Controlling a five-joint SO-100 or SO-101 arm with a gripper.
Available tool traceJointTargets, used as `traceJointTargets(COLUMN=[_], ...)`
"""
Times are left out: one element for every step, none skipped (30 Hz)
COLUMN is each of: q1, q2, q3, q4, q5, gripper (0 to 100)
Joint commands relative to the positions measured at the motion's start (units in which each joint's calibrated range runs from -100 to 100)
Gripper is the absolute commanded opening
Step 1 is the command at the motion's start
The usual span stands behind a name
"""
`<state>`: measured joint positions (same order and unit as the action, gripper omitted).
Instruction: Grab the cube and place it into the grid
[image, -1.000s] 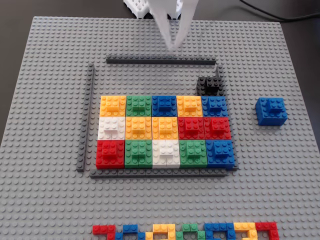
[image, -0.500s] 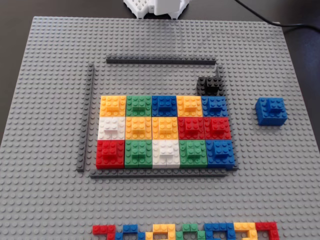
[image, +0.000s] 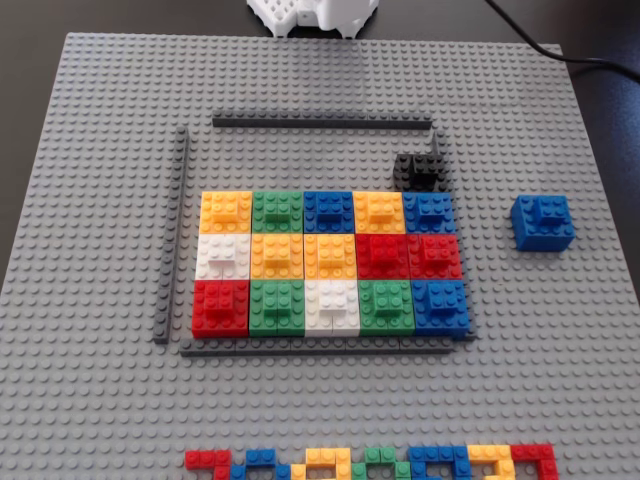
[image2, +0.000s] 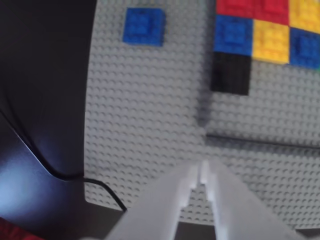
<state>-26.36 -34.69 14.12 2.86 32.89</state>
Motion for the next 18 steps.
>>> traceJointTargets(q1=[-1.9,-2.3,-2.6,-2.9,-3.0,-3.1,-3.1,-3.2,-3.4,-3.4,-3.5,-3.7,-3.7,-3.7,-3.6,-3.6,-3.6,-3.6], q2=[8.1,9.9,12.1,14.1,15.9,18.1,20.1,22.1,23.6,25.3,26.5,28.0,29.4,30.8,32.3,34.0,35.4,36.7], q3=[-9.5,-10.9,-12.5,-13.9,-15.2,-16.5,-18.1,-19.3,-20.4,-21.4,-22.1,-22.9,-23.5,-24.3,-25.1,-26.1,-26.9,-27.7], q4=[-1.6,-1.8,-1.9,-2.0,-2.1,-2.2,-2.3,-2.4,-2.6,-2.8,-2.9,-3.1,-3.4,-3.8,-4.0,-4.2,-4.3,-4.6], q5=[-0.7,-0.9,-1.2,-1.4,-1.5,-2.0,-2.2,-2.3,-2.4,-2.6,-2.6,-2.5,-2.5,-2.6,-2.6,-2.6,-2.6,-2.7], gripper=[0,0,0,0,0,0,0,0,0,0,0,0,0,0,0,0,0,0])
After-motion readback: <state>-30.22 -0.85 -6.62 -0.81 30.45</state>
